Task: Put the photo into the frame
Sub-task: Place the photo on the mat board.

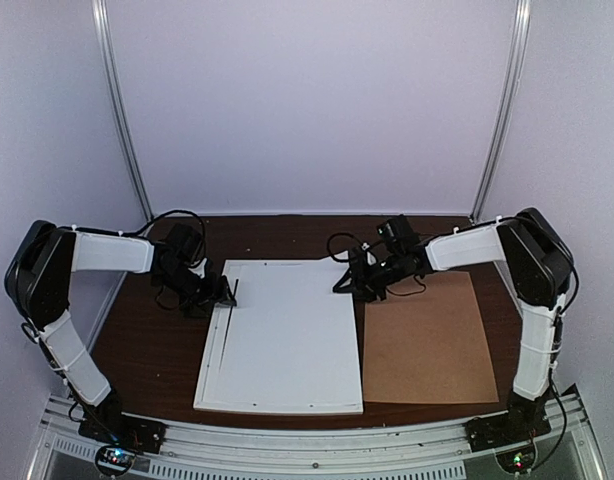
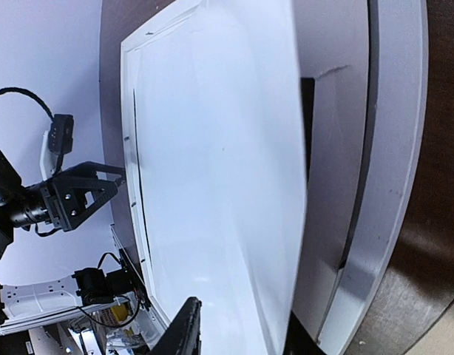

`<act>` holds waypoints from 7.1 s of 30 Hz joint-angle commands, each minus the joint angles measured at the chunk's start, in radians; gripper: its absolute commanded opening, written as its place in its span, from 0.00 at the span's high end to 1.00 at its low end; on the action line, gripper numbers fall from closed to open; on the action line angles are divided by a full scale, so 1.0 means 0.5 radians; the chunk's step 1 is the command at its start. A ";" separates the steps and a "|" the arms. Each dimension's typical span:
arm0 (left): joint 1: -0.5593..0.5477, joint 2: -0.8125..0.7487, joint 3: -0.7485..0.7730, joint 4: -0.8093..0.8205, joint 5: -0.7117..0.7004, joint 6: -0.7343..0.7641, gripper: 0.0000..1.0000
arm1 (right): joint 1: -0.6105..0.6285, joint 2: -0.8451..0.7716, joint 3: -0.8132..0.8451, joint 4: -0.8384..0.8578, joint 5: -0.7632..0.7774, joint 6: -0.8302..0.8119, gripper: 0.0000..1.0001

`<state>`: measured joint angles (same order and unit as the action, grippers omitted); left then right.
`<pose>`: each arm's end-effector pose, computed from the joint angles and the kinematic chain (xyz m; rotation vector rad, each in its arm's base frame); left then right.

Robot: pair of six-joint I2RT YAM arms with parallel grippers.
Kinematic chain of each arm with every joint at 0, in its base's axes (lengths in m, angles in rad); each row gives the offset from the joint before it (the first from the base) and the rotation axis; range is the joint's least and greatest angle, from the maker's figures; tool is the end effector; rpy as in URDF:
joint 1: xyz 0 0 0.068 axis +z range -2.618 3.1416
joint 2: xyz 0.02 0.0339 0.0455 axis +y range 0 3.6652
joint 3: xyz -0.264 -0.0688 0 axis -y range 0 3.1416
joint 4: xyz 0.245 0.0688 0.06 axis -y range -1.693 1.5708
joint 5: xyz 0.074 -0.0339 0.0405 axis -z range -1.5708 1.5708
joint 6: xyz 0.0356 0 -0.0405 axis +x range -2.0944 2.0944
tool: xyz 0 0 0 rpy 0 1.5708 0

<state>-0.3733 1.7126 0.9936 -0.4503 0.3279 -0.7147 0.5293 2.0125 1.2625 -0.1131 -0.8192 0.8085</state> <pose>0.2968 -0.1286 0.1595 -0.3940 2.8568 -0.7115 0.3467 0.2330 0.1544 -0.0526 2.7068 1.5228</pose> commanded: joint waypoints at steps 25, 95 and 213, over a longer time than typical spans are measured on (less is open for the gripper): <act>-0.002 -0.077 0.101 -0.067 -0.077 0.077 0.16 | 0.198 -0.486 -0.397 0.247 0.233 0.192 1.00; 0.615 -0.756 0.046 -0.335 -0.527 0.294 0.02 | 0.348 -0.104 0.012 0.269 0.129 0.416 1.00; 0.492 -0.578 0.004 -0.171 -0.304 0.264 0.02 | 0.346 -0.067 -0.028 -0.103 0.357 0.147 1.00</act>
<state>-0.1200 1.4139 0.9882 -0.5739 0.1619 -0.5884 0.6937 1.9667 1.2251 -0.1646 -0.6327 0.8917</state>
